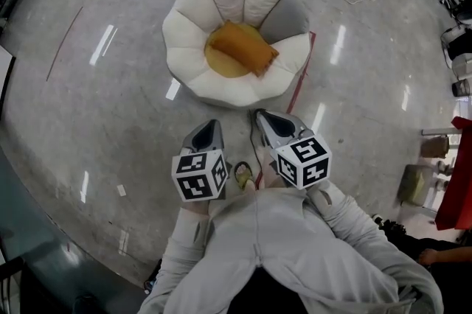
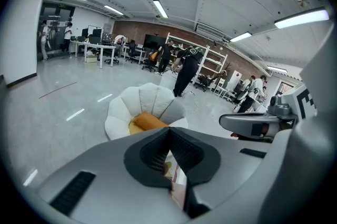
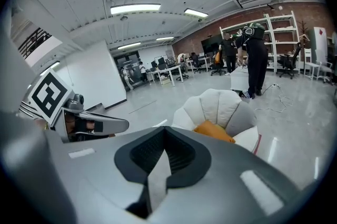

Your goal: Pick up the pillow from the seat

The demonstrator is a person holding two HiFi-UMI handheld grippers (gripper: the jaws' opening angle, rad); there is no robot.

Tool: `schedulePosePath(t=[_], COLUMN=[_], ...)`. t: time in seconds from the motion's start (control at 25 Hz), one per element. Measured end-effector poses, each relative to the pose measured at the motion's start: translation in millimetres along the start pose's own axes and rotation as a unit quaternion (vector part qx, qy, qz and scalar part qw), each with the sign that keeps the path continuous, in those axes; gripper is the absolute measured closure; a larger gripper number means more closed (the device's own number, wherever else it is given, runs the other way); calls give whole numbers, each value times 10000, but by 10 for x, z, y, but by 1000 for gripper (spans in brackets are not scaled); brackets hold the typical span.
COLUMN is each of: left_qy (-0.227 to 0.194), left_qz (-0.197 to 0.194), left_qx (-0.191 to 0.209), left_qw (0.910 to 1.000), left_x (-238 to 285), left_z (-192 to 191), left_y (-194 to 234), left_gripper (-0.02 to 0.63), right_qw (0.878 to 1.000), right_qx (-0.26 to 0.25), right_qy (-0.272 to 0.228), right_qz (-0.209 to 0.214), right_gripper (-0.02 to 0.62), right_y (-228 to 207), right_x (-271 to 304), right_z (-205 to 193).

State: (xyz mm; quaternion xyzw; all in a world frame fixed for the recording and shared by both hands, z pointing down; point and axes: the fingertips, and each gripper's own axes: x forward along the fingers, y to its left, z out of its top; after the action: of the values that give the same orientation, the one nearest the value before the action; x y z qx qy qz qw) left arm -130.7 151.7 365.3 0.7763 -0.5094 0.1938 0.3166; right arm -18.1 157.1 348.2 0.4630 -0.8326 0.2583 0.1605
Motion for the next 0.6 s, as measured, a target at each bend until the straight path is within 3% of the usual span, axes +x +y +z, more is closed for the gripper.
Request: schedulePosePath(t=[0.6], left_qy=[102], left_qz=[289], left_qx=[-367], left_qw=[9989], left_x=[1091], left_z=[655], left_y=[94], left_gripper=[601], right_qw=[9982], right_qx=[-274], right_qy=[442], right_qz=[299], right_gripper=[595], right_y=[-962], right_x=[905], right_z=[649])
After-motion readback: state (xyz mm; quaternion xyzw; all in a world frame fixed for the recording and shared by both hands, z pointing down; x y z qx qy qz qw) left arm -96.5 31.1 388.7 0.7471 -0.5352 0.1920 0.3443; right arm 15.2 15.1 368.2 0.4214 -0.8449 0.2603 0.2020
